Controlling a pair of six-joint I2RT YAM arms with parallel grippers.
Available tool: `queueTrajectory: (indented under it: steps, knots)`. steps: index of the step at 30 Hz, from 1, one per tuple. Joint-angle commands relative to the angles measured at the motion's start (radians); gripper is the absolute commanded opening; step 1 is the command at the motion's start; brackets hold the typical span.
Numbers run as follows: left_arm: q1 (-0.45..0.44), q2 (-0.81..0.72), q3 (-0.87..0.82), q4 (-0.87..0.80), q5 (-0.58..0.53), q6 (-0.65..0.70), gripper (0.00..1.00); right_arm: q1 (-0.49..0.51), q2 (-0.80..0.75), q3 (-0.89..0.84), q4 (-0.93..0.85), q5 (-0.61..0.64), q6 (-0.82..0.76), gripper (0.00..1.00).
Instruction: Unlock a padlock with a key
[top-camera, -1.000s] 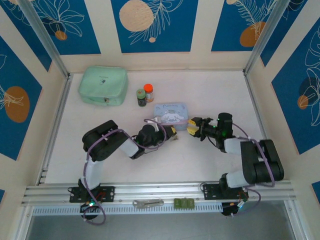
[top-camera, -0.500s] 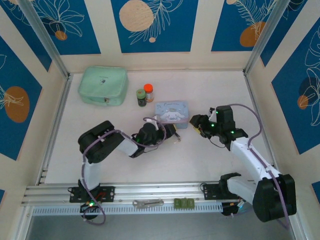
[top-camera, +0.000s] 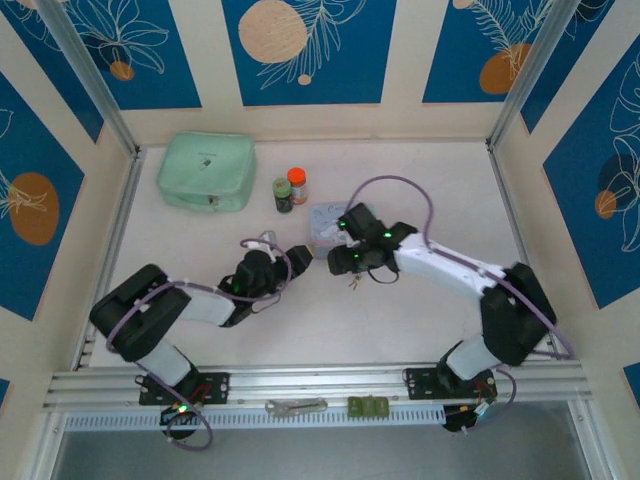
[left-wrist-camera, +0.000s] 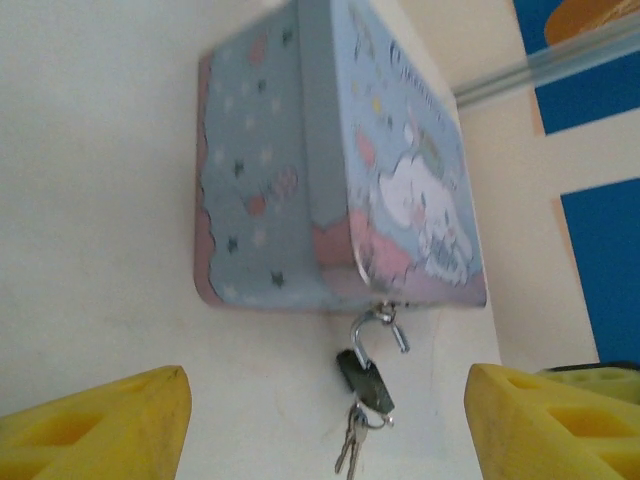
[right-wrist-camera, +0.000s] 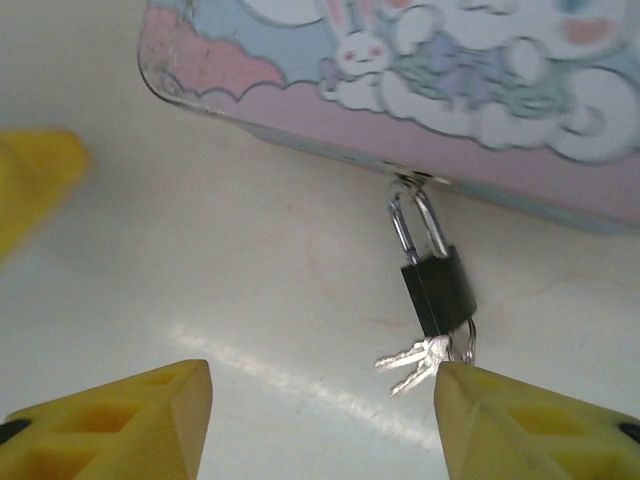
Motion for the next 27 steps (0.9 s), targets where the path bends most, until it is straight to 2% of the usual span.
queueTrajectory:
  steps: [1,5,10,18,27]
  knots:
    - [0.037,-0.093,-0.003,-0.112,-0.021,0.06,0.73,0.042,0.111,0.08,-0.149,0.204,-0.15,0.59]
    - [0.058,-0.175,-0.007,-0.185,-0.044,0.097,0.75,0.043,0.186,0.108,-0.154,0.226,-0.188,0.59]
    - [0.062,-0.219,-0.025,-0.216,-0.059,0.106,0.75,0.045,0.218,0.088,-0.123,0.23,-0.235,0.52]
    - [0.064,-0.217,-0.043,-0.191,-0.057,0.085,0.75,0.007,0.237,0.057,-0.068,0.183,-0.277,0.31]
    - [0.064,-0.213,-0.012,-0.213,-0.056,0.1,0.75,-0.052,0.195,-0.03,0.007,0.07,-0.299,0.3]
